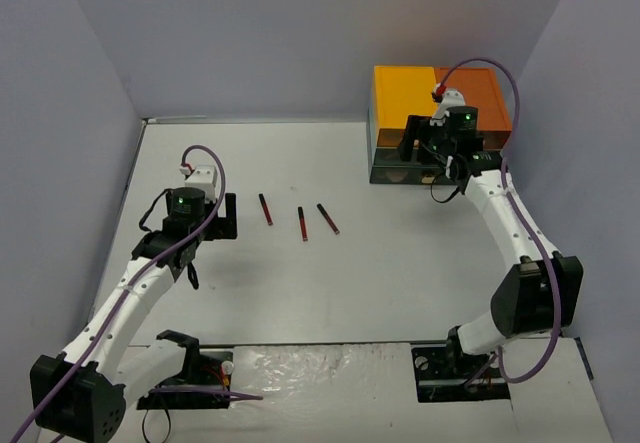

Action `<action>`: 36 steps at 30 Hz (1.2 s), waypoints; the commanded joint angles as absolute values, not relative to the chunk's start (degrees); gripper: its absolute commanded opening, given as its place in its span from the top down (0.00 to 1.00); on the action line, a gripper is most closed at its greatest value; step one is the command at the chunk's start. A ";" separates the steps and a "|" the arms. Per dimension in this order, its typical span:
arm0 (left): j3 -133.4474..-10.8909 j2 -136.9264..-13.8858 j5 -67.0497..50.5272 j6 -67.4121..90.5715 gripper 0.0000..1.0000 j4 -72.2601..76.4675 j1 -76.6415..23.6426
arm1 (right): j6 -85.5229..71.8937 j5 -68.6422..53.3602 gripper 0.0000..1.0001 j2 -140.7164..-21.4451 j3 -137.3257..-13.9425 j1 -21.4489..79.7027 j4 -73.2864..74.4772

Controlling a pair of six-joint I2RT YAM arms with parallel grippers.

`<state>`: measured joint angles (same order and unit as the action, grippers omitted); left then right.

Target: Organize the makeup

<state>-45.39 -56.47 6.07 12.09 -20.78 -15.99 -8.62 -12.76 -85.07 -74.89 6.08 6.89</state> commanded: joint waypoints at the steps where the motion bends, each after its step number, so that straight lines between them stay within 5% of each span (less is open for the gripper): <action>1: -48.16 -56.11 6.64 11.43 0.03 -18.51 -15.56 | -7.35 -7.23 0.27 -89.30 -78.69 8.83 5.86; 25: -47.99 -56.08 6.59 11.60 0.03 -18.73 -15.56 | -8.43 0.60 0.33 -98.11 -85.44 9.40 1.48; 36: -47.99 -56.07 6.55 11.69 0.03 -18.90 -15.56 | -8.26 1.32 0.48 -98.96 -86.92 9.40 0.84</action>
<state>-45.39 -56.47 6.09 12.10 -20.81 -15.99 -8.56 -0.22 -98.52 -83.04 9.39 5.47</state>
